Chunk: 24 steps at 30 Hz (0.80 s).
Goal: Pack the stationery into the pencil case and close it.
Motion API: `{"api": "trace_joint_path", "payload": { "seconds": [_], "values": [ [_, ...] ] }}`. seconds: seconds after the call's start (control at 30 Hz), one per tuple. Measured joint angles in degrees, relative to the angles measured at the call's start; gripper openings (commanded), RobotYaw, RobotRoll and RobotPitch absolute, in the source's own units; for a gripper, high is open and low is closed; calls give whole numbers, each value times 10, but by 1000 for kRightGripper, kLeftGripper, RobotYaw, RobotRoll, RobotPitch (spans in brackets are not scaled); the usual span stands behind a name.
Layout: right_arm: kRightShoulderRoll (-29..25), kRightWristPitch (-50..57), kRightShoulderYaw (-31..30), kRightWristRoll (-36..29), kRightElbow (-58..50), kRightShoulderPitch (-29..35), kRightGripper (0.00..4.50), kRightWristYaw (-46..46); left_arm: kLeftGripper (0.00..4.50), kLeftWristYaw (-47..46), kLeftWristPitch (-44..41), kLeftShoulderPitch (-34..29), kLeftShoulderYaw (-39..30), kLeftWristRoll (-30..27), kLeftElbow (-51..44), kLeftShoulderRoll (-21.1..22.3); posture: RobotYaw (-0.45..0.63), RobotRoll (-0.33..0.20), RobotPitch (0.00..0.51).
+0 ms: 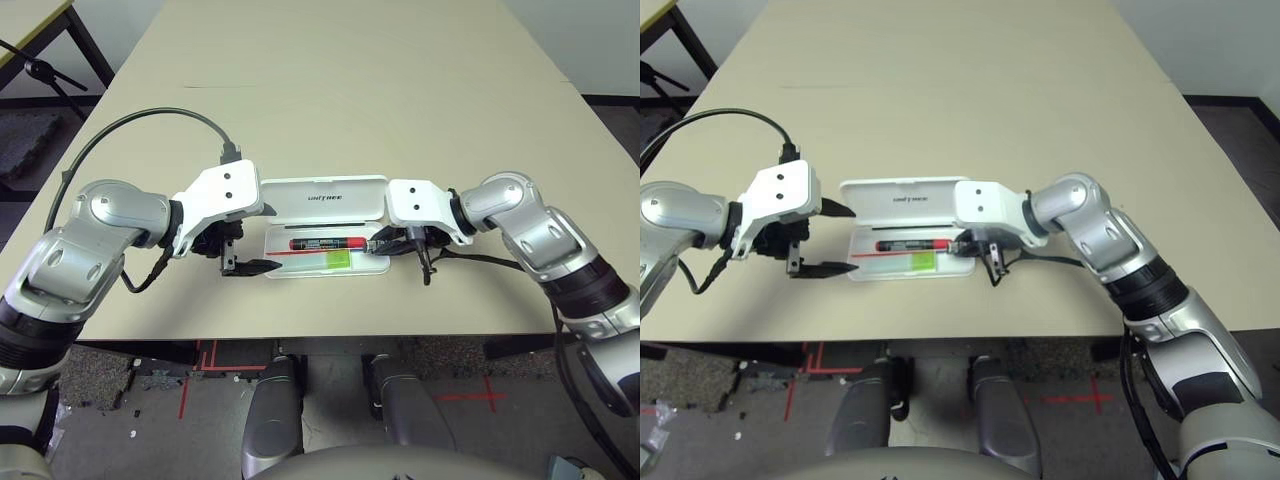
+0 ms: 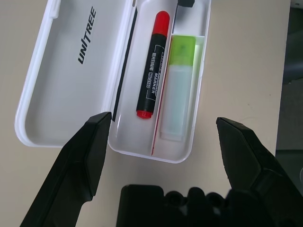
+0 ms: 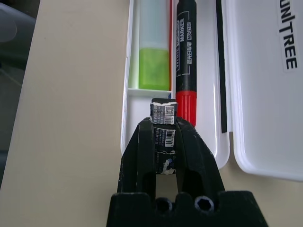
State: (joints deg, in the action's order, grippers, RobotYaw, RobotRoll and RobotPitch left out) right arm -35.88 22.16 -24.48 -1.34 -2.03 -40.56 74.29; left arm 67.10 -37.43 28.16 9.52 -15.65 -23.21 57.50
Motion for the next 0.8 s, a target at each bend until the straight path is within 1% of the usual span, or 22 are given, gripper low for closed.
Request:
{"api": "trace_joint_path", "payload": {
  "seconds": [0.23, 0.27, 0.3, 0.53, 0.57, 0.6, 0.8],
  "values": [
    [8, -1, -12, 9, 0, 0, 300, 0, 4500, -4, -1, -1, 0, 0, -5, 0, 43, 0, 163],
    [8, -1, -12, 9, 0, 0, 1025, 0, 4500, -4, -1, -1, 0, 0, -5, 0, 43, 0, 163],
    [8, -1, -13, 9, 0, 0, 1260, 0, 4500, -4, -1, -1, 0, 0, -5, 0, 43, 0, 163],
    [6, 5, -11, 3, 0, 0, 3901, 1, 4500, -6, -1, -1, 0, 0, -4, 0, 40, 0, 158],
    [4, 11, -8, -4, 0, 0, 4345, 3, 4500, -6, -1, -1, 0, 0, -4, 0, 38, 0, 158],
    [1, 24, 0, -17, -2, 1, 4485, 10, 4500, -7, 0, -1, 0, 1, -3, 0, 38, 0, 158],
    [-73, 96, 69, -93, 1, 2, 4485, 56, 4500, -8, 3, -20, 0, 3, 18, 6, 26, 0, 160]
  ]
}}
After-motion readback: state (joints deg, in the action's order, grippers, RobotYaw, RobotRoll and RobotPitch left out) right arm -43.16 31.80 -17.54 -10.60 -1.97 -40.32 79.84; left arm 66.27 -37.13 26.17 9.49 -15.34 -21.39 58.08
